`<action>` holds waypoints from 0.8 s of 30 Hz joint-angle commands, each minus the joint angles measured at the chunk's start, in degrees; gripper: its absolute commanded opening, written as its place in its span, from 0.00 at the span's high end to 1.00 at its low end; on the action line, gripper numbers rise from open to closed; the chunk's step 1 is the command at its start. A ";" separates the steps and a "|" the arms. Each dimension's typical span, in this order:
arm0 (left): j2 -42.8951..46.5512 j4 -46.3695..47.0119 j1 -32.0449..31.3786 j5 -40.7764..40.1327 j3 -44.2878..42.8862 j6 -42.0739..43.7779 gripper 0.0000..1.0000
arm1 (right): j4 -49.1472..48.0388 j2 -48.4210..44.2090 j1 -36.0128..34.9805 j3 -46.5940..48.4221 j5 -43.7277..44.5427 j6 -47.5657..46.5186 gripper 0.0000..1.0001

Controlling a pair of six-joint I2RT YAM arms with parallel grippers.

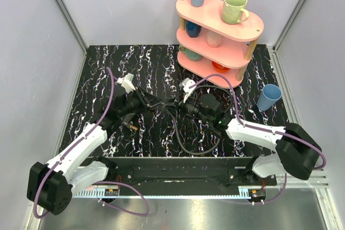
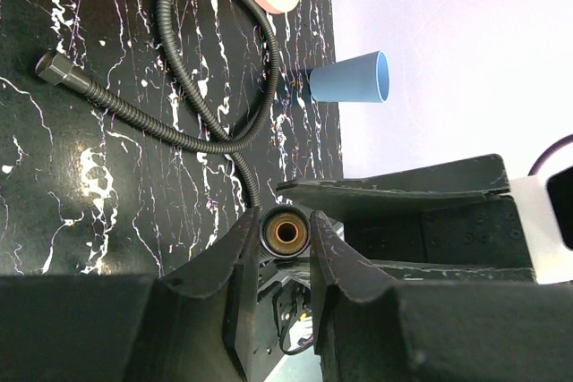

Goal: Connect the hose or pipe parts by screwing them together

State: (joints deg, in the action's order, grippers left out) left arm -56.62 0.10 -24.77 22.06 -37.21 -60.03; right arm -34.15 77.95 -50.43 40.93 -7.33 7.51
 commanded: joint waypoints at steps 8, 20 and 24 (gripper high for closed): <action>1.78 3.24 -0.01 2.19 -0.49 -0.53 1.00 | -1.44 1.94 0.95 3.46 -3.92 -0.74 0.55; 2.22 3.50 -0.01 2.28 -0.23 -0.53 1.00 | -1.88 2.82 0.95 4.60 -6.11 -1.53 0.91; 2.39 2.20 0.08 1.93 -0.84 0.26 0.74 | -2.85 2.47 1.04 3.63 -6.20 -1.09 1.00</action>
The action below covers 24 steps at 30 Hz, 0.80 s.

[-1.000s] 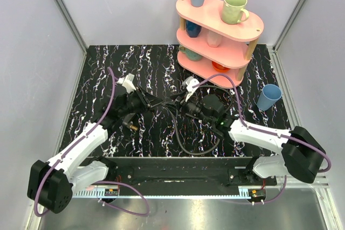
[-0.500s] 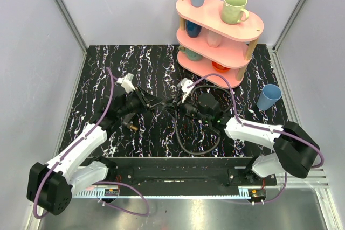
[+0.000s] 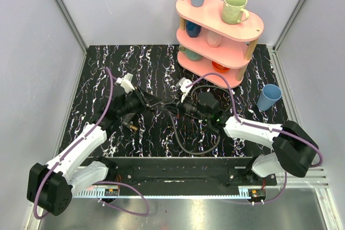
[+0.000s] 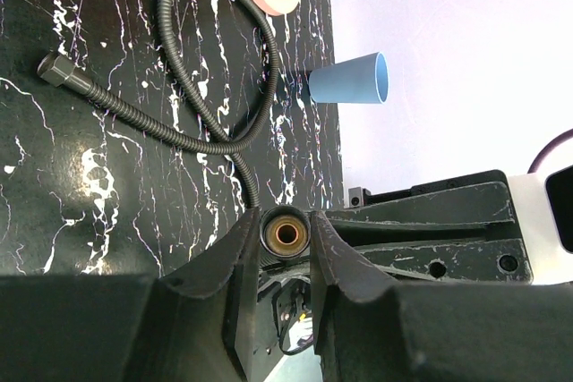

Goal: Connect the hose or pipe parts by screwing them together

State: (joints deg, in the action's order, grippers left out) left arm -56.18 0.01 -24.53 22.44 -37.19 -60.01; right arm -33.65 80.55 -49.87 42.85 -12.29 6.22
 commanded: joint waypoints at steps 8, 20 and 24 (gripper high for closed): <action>4.15 -14.04 0.36 -8.19 -6.66 7.54 0.27 | -2.48 -1.62 0.38 -1.36 0.69 0.90 1.00; 15.13 -25.69 24.50 -5.40 4.28 11.66 0.32 | -2.65 -4.70 0.38 -5.76 3.07 2.39 1.00; 14.44 -21.20 34.28 1.28 12.83 11.15 0.34 | -2.65 -5.23 0.39 -6.11 2.89 2.22 1.00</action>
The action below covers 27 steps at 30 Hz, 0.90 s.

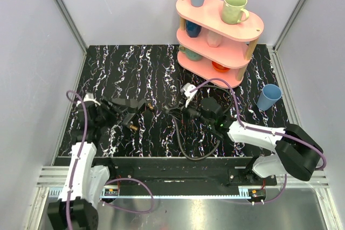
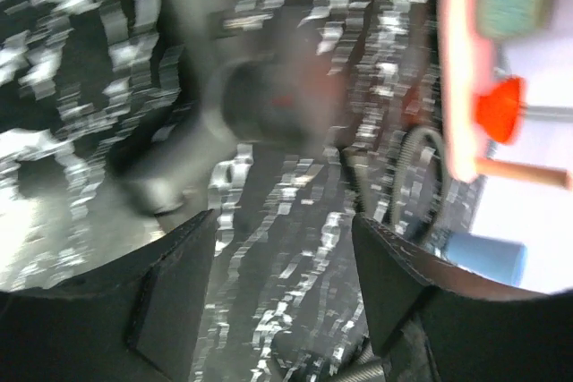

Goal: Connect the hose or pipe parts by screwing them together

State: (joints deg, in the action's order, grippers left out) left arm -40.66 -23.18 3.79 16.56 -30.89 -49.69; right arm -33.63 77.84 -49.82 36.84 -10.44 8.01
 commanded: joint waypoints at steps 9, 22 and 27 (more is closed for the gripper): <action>-2.22 14.47 7.02 8.40 17.35 -3.29 0.37 | -3.02 -3.66 0.34 -1.68 0.77 -0.01 1.00; -7.76 22.91 7.02 6.65 22.63 -3.22 0.39 | -3.46 -3.49 0.34 -2.65 0.94 -0.19 1.00; -9.69 25.64 7.02 6.56 23.77 -3.13 0.41 | -3.99 -3.05 0.34 -2.65 0.86 0.25 1.00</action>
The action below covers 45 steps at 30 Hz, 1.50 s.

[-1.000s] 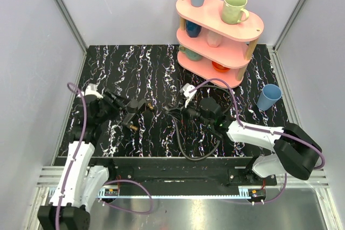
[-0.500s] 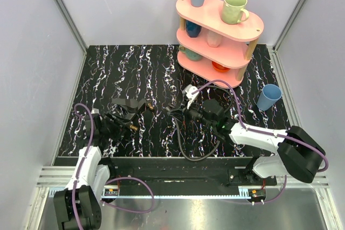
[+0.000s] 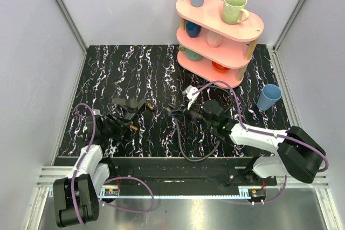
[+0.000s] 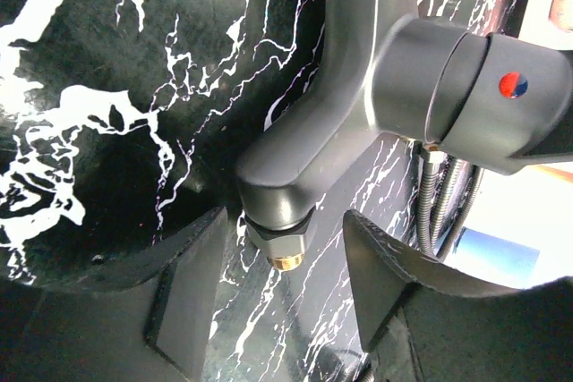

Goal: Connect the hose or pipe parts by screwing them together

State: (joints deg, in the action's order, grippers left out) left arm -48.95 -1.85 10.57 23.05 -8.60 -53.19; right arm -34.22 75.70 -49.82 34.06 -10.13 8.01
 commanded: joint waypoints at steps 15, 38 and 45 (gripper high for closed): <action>-4.13 10.89 -2.91 -1.16 4.73 -2.36 0.43 | -4.63 1.29 0.34 1.00 0.20 1.39 1.00; -3.36 22.41 -16.70 -5.90 6.14 -17.62 1.00 | 15.41 11.11 0.17 12.51 -6.65 -12.75 1.00; 5.17 18.29 -21.64 -11.27 4.74 -24.42 1.00 | 11.28 17.37 -3.17 13.13 1.23 -14.60 1.00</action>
State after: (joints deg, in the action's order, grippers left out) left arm -48.29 14.48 -9.76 15.42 -2.35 -72.03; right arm -21.54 90.41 -50.33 45.34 -14.13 -3.31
